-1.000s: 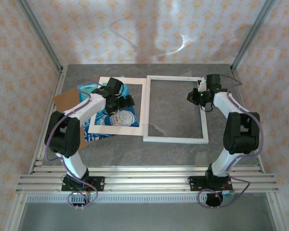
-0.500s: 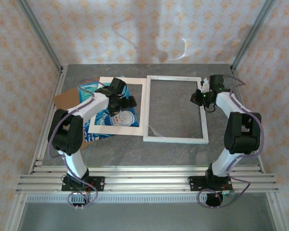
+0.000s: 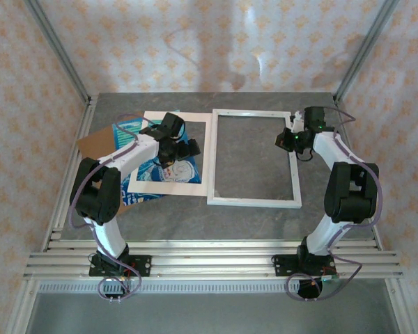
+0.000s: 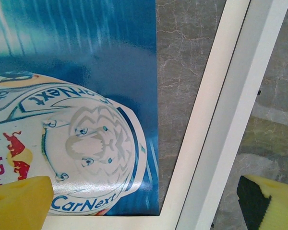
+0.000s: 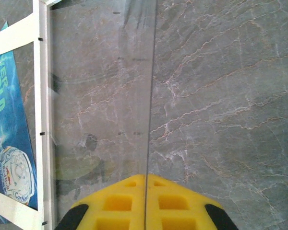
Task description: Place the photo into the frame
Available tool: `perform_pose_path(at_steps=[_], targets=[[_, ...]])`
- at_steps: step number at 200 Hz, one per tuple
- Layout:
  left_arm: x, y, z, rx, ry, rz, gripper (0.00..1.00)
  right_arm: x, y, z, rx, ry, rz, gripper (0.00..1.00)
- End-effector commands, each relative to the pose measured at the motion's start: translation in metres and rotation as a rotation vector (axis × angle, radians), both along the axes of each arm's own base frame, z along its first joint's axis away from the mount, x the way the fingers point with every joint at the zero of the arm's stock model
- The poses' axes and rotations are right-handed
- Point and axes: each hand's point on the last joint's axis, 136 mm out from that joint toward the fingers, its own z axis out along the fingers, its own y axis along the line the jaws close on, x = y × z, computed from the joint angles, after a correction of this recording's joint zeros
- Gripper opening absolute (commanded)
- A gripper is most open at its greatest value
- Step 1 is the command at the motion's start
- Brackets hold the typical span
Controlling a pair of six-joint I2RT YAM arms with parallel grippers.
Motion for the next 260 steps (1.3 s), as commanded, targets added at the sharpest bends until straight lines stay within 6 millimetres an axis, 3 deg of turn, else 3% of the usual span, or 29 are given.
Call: perform_pose_path(at_steps=[1,66,135,179,260], targets=[[0.001,-0.001,0.001,0.015,0.006,-0.016,1.0,0.005,0.005,0.027,0.028,-0.098,0.035,0.0],[0.002,-0.002,0.0,0.013,0.01,-0.02,1.0,-0.004,0.011,0.047,0.071,-0.185,0.038,0.0],[0.001,-0.004,0.0,0.01,0.009,-0.022,1.0,0.003,0.011,0.034,0.108,-0.173,0.003,0.0],[0.0,-0.004,-0.001,0.013,0.014,-0.025,1.0,0.009,-0.001,0.04,0.111,-0.219,-0.073,0.0],[0.001,-0.011,-0.005,-0.003,0.013,-0.034,1.0,0.006,0.01,0.027,0.186,-0.143,-0.044,0.0]])
